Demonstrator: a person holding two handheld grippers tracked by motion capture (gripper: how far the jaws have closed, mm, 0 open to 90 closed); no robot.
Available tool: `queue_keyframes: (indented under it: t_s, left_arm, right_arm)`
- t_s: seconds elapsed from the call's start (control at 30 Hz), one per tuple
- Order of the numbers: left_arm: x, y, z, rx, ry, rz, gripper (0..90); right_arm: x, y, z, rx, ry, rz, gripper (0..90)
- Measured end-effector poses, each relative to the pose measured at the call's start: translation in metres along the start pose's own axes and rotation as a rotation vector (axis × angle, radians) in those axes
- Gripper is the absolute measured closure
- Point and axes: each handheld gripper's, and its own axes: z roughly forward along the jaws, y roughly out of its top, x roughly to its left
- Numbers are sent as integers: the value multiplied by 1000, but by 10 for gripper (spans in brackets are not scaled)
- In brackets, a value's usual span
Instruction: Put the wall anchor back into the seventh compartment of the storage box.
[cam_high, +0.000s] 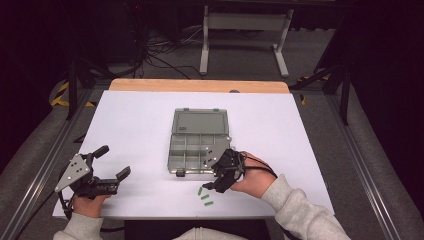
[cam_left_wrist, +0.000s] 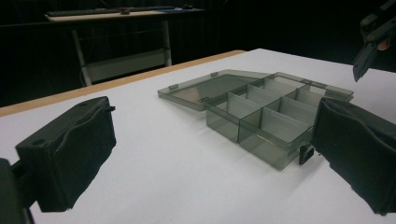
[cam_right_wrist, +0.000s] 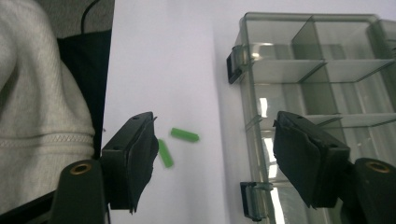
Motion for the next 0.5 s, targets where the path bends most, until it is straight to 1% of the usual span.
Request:
queue_keyframes:
  t_s: [0.1,0.13,0.17,0.27,0.37,0.4,0.5]
  left_arm:
    - [0,0,0,3,-3,-1,6]
    - [0,0,0,3,-3,-1,6]
    - [0,0,0,5,-4,-2,6]
    - [1,0,0,10,-6,-3,6]
    - [1,0,1,11,-7,-3,6]
    - [1,0,1,11,-7,-3,6]
    - [1,0,1,12,-6,-5,6]
  right_arm:
    - [-1,4,4,50,24,-1,323]
    - [-1,4,4,50,24,-1,323]
    - [-1,6,6,73,33,-3,325]
    - [-1,9,9,103,39,-15,326]
    - [-1,10,10,114,42,-15,328]
    - [-1,11,11,118,45,-22,330]
    - [-1,13,13,117,50,-28,335]
